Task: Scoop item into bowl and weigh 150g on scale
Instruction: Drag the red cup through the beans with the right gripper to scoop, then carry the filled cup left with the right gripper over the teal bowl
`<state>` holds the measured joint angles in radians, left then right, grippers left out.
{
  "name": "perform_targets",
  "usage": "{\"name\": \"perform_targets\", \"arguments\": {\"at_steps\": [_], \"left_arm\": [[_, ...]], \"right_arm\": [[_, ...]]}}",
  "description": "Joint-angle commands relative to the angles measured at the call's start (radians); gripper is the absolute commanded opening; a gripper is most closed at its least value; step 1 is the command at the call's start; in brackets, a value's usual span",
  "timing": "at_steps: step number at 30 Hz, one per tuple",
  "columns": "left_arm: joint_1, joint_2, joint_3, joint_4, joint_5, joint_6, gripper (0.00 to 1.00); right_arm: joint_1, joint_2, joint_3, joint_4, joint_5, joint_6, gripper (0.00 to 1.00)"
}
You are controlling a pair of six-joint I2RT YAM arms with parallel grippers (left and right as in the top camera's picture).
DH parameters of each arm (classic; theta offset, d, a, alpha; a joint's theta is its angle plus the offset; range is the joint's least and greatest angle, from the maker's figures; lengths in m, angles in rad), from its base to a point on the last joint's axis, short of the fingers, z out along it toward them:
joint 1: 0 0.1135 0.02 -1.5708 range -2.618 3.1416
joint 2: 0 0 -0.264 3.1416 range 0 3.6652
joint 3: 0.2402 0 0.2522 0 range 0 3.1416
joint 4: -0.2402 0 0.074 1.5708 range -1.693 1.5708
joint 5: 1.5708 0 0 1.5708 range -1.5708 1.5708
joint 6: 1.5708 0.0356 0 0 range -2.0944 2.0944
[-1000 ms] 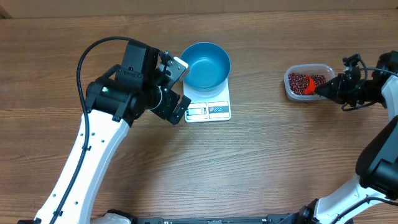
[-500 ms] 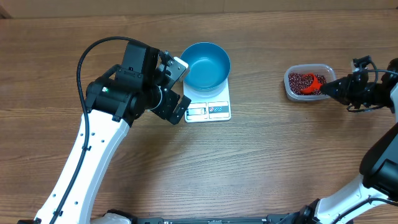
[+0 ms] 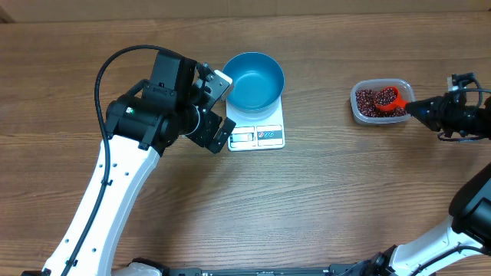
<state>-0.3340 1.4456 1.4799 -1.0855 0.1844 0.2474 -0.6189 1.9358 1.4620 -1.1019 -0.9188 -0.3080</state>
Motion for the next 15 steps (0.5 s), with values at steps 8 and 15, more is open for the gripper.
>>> {"name": "perform_targets", "arguments": {"at_steps": [8,15], "left_arm": [[-0.007,-0.008,0.015,0.0,0.015,0.026,1.0],[-0.007,-0.008,0.015,0.0,0.015,0.026,0.99]], "right_arm": [[-0.01,0.002,-0.01,-0.012,-0.171,-0.012,0.04],[-0.01,0.002,-0.01,-0.019,-0.306,-0.013,0.04]]}}
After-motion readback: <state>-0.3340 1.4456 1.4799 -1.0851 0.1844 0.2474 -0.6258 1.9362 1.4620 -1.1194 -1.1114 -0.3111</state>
